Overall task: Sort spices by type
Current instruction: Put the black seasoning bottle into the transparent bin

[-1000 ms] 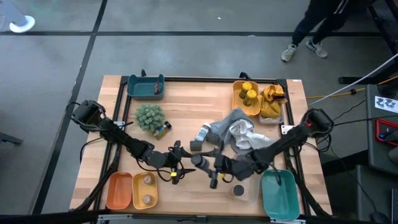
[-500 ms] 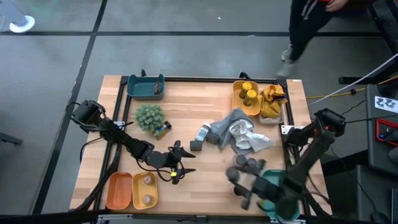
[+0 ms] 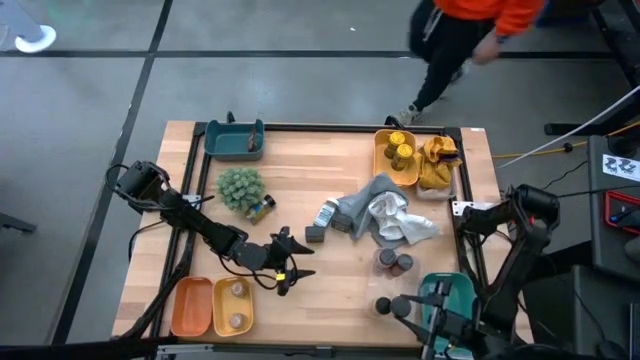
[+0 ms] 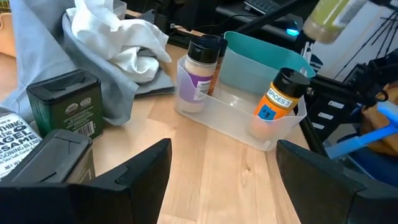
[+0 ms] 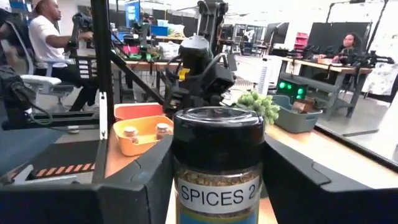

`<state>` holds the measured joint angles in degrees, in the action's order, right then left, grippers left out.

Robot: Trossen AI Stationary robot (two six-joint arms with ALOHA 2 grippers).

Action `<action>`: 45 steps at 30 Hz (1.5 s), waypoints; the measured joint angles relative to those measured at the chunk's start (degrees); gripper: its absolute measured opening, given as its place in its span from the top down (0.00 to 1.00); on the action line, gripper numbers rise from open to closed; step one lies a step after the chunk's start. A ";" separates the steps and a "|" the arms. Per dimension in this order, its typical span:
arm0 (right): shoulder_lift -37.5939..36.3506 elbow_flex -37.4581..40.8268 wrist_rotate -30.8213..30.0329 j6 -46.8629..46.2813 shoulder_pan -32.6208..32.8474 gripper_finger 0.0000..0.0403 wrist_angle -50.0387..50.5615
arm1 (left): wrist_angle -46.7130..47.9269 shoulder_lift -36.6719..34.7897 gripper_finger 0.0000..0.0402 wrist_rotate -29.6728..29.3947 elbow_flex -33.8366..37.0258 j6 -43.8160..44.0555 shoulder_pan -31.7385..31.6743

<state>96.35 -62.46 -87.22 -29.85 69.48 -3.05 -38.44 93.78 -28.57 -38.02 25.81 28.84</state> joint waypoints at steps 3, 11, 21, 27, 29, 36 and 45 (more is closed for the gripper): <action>1.18 0.20 0.09 -2.21 0.06 0.50 -0.20 | 0.00 0.00 0.32 -0.01 0.00 1.29 0.00; 3.09 0.36 -0.08 -2.97 5.34 0.50 0.40 | 0.13 0.00 0.32 -0.05 0.00 4.29 0.00; 4.10 0.31 -0.17 -7.63 5.53 0.50 9.90 | -0.02 -0.01 0.32 -0.44 -0.07 5.99 0.00; 6.23 0.33 0.08 -14.02 4.28 0.50 14.17 | 0.43 0.00 0.32 -0.53 -0.07 6.77 0.00; 7.28 0.32 0.22 -15.18 3.92 0.50 14.19 | 0.37 0.00 0.32 -0.55 -0.07 6.70 -0.06; 10.54 0.32 0.30 -18.69 4.02 0.50 14.37 | 0.40 -0.02 0.32 -0.60 -0.07 6.31 -0.11; 14.16 0.31 0.39 -21.38 3.45 0.50 15.24 | 0.46 -0.02 0.32 -0.71 -0.07 6.33 -0.11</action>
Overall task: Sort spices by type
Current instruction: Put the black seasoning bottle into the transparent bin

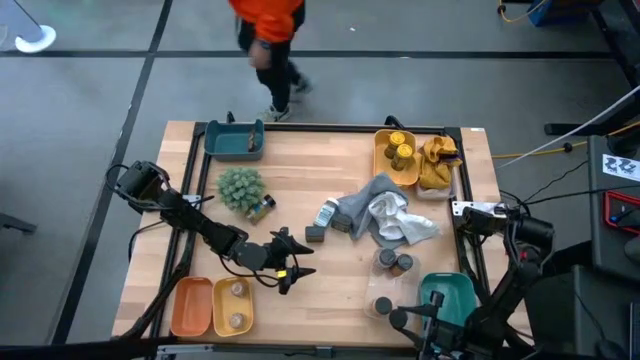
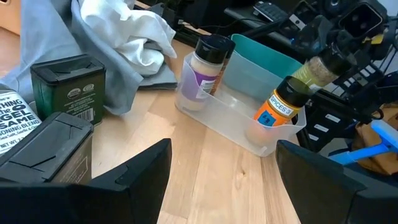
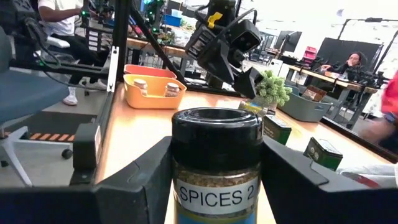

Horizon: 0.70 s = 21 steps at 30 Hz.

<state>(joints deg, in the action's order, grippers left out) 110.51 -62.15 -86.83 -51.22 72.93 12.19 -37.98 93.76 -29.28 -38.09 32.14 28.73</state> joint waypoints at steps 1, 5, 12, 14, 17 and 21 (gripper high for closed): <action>0.12 0.00 0.02 -0.02 -0.29 0.50 0.14 | -0.04 0.00 0.32 0.01 0.00 0.01 0.00; 0.45 0.00 1.21 -0.07 -0.33 0.50 0.37 | -0.15 0.00 0.32 0.00 0.00 0.02 0.00; 0.45 0.00 7.73 -0.02 -0.73 0.50 0.93 | -0.15 0.01 0.32 0.02 0.00 0.00 0.00; 0.45 0.00 9.72 -0.04 -0.73 0.48 1.02 | -0.15 0.00 0.32 0.04 0.00 0.02 0.00; 0.45 0.00 9.93 -0.02 -0.73 0.45 1.06 | -0.15 0.00 0.32 0.04 0.00 0.02 0.00; 0.45 0.00 9.93 0.00 -0.73 0.40 1.37 | -0.15 0.02 0.32 0.04 0.00 0.02 0.00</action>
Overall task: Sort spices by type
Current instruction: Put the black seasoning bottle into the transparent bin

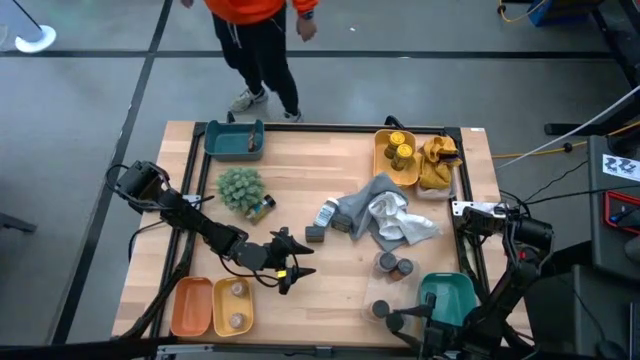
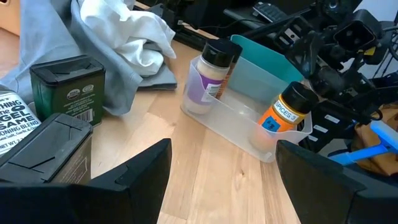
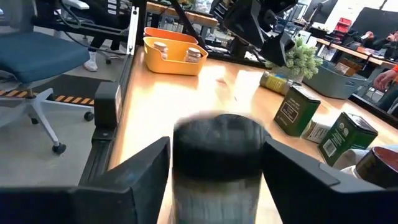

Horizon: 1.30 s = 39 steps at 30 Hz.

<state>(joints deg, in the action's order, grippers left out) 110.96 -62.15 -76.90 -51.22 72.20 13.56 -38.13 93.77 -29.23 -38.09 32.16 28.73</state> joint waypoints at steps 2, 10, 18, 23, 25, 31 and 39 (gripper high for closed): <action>0.00 0.00 0.00 0.00 0.00 0.38 0.00 | 0.00 -0.02 0.32 0.00 0.00 -0.02 0.00; -0.07 -0.09 2.99 0.57 0.00 0.38 -0.12 | -0.03 -0.01 0.32 0.01 0.00 -0.02 0.00; -0.13 -0.23 1.92 0.68 0.11 0.37 0.08 | -0.35 -0.02 0.32 0.02 -0.01 0.00 0.00; -0.24 -2.64 1.33 4.34 0.11 0.37 -0.06 | -0.35 -0.02 0.32 0.02 -0.02 0.00 0.00; -0.24 -3.79 1.28 6.97 0.13 0.37 0.02 | -0.35 -0.02 0.32 0.02 -0.02 -0.02 -0.02; -0.26 -7.90 -2.48 12.63 0.13 0.37 -0.05 | 4.24 -4.41 0.32 0.17 -0.07 -0.78 -1.72; -3.45 -9.60 -4.62 12.73 -0.90 0.37 0.08 | 29.46 -18.41 0.32 0.09 -0.09 4.34 -6.00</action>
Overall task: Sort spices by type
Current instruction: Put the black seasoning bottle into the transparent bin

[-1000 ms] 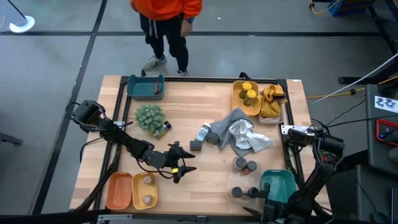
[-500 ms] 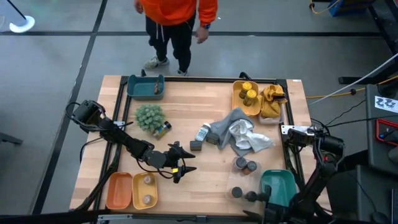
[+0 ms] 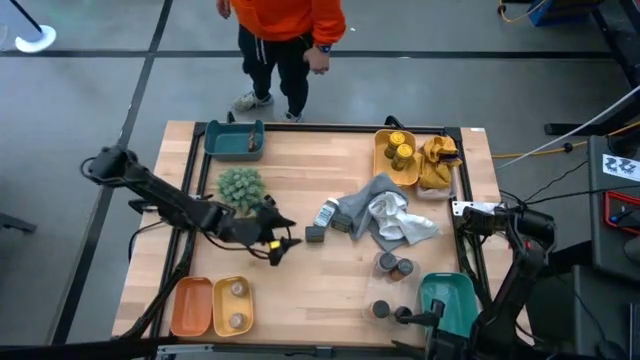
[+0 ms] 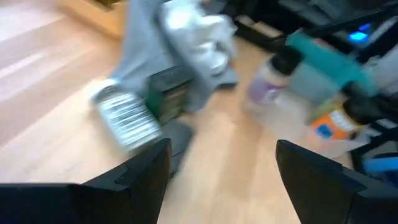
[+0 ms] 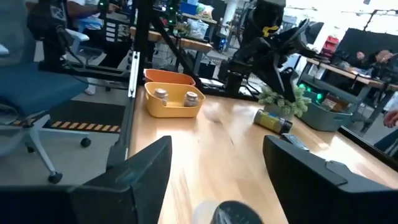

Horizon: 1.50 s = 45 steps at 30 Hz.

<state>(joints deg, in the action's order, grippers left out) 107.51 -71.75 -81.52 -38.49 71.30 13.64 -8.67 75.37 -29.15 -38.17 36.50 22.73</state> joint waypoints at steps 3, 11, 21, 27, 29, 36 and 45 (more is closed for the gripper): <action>-1.26 0.00 0.07 0.02 -1.23 0.37 0.33 | 10.12 -4.52 0.32 0.09 0.00 2.37 -0.58; -3.53 0.00 8.05 0.15 -7.28 0.37 3.77 | 33.89 -8.28 0.32 0.70 0.01 13.84 -0.45; -4.68 0.02 17.88 6.20 -16.56 0.37 4.18 | 51.10 -7.68 0.32 -0.95 0.12 24.65 -4.26; -6.09 0.02 22.39 9.22 -19.42 0.37 4.16 | 51.64 -5.26 0.32 -1.06 1.44 24.11 -6.44; -6.90 0.02 22.67 10.38 -20.14 0.37 3.97 | 51.59 -4.20 0.32 -1.06 1.64 23.33 -7.00; -8.16 0.02 22.83 13.42 -20.82 0.37 3.57 | 48.24 -0.73 0.32 -0.60 3.47 21.61 -8.66; -8.14 0.02 25.12 13.50 -21.20 0.37 3.47 | 42.67 2.03 0.34 1.86 5.07 18.83 -9.75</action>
<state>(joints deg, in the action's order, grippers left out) 99.37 -71.72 -56.40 -24.99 50.11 17.11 34.00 77.40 -27.28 -33.10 55.33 12.98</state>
